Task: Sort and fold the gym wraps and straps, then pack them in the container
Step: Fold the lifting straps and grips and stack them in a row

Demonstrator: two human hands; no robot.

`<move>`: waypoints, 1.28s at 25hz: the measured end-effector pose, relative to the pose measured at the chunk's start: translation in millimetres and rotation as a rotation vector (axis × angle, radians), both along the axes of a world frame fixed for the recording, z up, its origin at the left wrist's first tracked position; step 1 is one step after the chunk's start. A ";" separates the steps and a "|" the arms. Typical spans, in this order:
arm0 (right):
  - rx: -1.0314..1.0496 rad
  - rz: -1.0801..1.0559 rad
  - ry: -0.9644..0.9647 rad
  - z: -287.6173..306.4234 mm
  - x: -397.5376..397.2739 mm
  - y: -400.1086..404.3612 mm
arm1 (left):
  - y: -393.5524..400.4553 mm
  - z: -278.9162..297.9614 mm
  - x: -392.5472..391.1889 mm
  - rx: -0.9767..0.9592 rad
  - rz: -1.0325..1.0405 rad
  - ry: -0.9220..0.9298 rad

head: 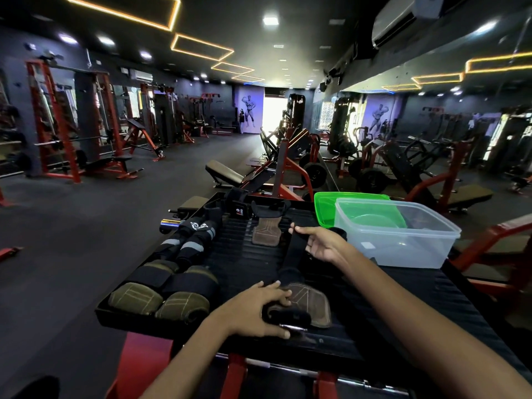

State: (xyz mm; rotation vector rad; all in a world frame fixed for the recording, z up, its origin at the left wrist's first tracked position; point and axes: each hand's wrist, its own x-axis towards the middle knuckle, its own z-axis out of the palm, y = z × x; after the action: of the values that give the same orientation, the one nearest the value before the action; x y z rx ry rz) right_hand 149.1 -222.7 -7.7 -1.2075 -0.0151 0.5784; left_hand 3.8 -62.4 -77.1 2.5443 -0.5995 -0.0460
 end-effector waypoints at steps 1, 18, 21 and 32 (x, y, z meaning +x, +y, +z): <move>0.019 -0.049 -0.024 5.4 -1.0 0.9 | 0.2 -0.6 0.8 -0.005 0.006 0.013; -0.328 -0.494 -0.926 15.0 -30.2 2.1 | 3.3 -8.3 8.9 -0.077 0.074 0.084; 0.130 -0.464 -0.470 36.2 -24.4 7.1 | 2.3 -4.5 6.8 -0.110 0.054 0.080; -0.397 -0.294 -1.126 30.5 -44.7 -23.6 | 0.4 11.0 -8.2 -0.080 0.295 -0.396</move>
State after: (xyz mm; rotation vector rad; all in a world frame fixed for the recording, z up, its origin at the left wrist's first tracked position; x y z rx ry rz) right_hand 104.4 -246.3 22.8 -1.7503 -0.6872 -0.4304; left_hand -4.4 -62.0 -66.1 2.5493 -0.3513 0.5840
